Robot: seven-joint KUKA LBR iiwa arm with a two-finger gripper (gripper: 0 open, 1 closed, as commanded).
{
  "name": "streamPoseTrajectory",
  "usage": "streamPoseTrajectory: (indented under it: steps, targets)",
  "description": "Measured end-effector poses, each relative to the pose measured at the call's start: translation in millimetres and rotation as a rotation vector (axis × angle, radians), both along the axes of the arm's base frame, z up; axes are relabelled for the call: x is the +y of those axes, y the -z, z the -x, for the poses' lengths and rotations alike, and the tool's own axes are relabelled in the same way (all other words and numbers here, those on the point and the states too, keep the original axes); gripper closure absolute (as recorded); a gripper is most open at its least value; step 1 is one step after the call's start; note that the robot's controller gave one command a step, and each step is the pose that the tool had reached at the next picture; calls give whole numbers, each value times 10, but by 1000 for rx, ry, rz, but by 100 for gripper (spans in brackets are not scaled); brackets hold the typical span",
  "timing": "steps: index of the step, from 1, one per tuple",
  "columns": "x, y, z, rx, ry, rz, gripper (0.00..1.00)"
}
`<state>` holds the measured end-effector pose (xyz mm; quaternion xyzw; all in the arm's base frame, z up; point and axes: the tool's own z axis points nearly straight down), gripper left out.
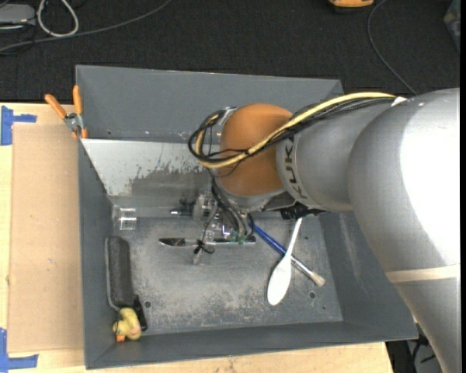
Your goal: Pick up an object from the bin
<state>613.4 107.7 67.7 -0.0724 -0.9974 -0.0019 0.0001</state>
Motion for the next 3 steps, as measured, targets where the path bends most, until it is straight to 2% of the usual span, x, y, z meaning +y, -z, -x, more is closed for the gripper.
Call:
streamPoseTrajectory:
  steps: [1, 2, 3]
  targets:
    - [-166, -28, 25, 1, -183, 0, 100]
    - [-167, -29, 25, 1, -182, -1, 100]
    - [-170, -368, 58, 11, -181, 0, 100]
